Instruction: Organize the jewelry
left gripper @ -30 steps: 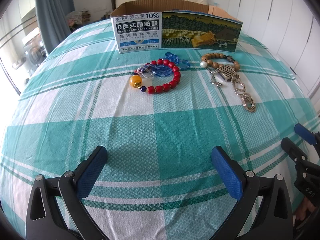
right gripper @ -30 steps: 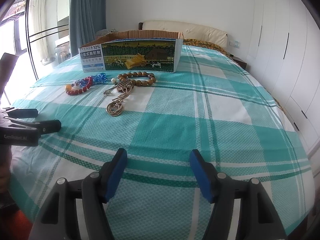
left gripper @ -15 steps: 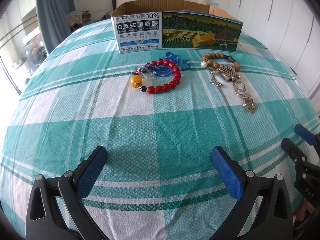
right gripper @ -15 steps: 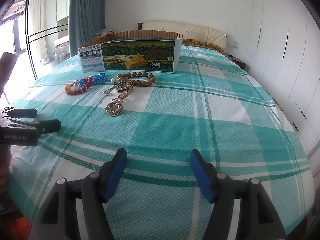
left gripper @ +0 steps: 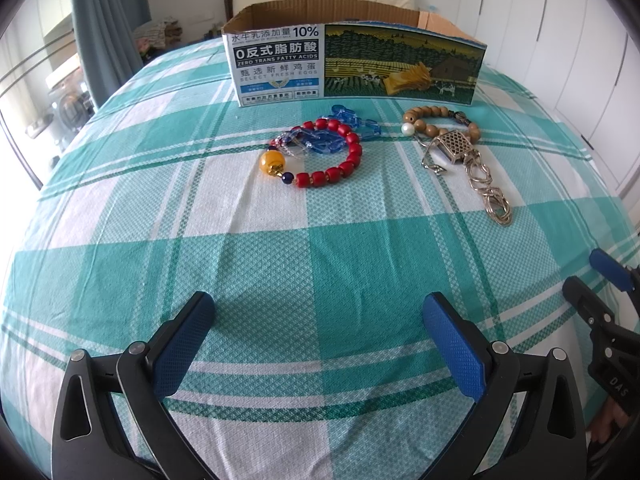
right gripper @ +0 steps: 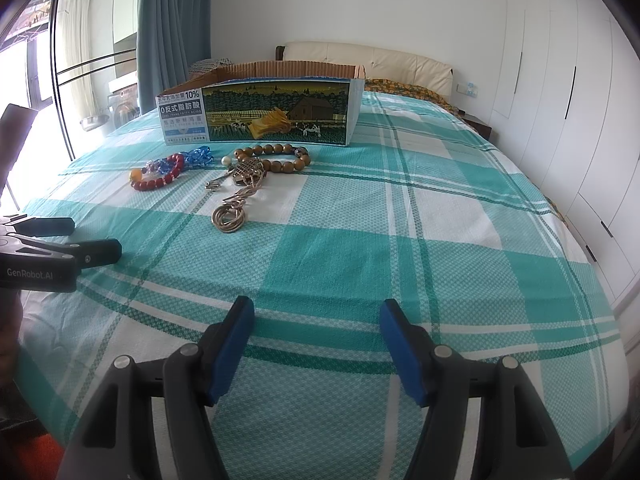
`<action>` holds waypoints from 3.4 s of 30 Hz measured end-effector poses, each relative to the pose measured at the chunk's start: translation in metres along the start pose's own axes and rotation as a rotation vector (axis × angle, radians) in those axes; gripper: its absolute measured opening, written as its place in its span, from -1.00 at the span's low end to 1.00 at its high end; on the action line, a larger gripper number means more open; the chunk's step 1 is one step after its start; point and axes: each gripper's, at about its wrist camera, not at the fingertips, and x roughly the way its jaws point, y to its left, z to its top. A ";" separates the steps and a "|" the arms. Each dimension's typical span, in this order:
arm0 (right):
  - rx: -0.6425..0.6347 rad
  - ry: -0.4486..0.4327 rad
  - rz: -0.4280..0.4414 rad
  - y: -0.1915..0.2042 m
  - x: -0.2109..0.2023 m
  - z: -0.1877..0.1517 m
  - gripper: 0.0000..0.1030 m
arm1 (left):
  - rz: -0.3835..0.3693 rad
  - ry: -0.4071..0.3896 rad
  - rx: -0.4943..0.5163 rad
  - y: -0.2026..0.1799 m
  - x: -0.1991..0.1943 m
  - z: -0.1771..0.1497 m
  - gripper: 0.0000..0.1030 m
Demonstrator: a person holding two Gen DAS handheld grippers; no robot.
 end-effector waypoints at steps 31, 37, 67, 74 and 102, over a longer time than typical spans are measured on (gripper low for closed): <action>0.010 0.058 0.002 -0.001 0.003 0.007 0.29 | -0.106 -0.048 -0.171 0.059 -0.022 0.030 0.98; 0.018 0.076 -0.004 0.000 0.003 0.008 0.29 | -0.071 -0.065 -0.133 0.065 0.001 0.076 0.97; 0.092 0.133 0.297 0.013 0.032 0.103 -0.69 | -0.187 -0.086 -0.081 0.069 -0.021 0.071 -0.70; 0.168 0.103 0.372 -0.017 -0.022 0.116 -0.69 | -0.215 -0.161 -0.106 0.082 -0.068 0.078 -0.70; 0.114 -0.056 0.453 -0.023 -0.084 0.171 -0.69 | -0.255 -0.268 -0.066 0.083 -0.128 0.128 -0.70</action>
